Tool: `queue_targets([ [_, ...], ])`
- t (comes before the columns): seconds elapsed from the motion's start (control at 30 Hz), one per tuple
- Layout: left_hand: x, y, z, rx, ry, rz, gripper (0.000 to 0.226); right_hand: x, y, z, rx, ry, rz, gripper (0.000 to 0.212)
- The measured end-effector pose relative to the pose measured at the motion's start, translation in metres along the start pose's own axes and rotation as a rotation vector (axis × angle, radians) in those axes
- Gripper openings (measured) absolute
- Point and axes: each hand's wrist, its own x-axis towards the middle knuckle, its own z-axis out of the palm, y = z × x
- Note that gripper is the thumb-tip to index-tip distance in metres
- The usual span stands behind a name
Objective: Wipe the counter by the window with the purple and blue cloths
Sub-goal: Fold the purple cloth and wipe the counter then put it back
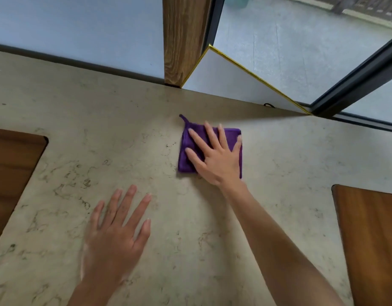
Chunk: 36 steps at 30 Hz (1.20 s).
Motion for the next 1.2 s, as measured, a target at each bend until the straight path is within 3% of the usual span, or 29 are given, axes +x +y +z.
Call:
queue_targets([
  [0.13,0.0,-0.002,0.003,0.002,0.017,0.005,0.061,0.064,0.032,-0.012,-0.046,0.008,-0.028,0.06],
  [0.37,-0.001,-0.002,0.003,0.015,0.009,-0.006,0.062,0.026,0.086,-0.017,-0.082,0.039,0.054,0.057],
  [0.5,0.0,-0.002,0.003,0.005,0.011,-0.006,0.062,-0.053,0.072,-0.006,-0.094,0.033,0.037,0.06],
  [0.7,-0.001,-0.002,0.005,0.016,0.006,-0.027,0.061,-0.236,0.031,0.034,-0.125,0.106,-0.071,0.064],
  [0.87,-0.005,0.003,0.0,0.012,0.016,-0.035,0.06,-0.359,0.013,0.065,-0.364,-0.005,-0.12,0.067],
  [0.93,-0.004,0.006,-0.001,-0.003,0.027,-0.038,0.061,-0.363,0.019,0.066,-0.356,0.034,-0.026,0.064],
  [1.07,-0.004,0.008,-0.003,0.009,0.035,-0.032,0.063,-0.347,0.02,0.06,-0.363,0.024,-0.186,0.076],
  [1.2,-0.002,0.006,-0.002,0.018,0.034,-0.018,0.063,-0.237,0.014,0.034,-0.059,0.1,0.044,0.064],
])
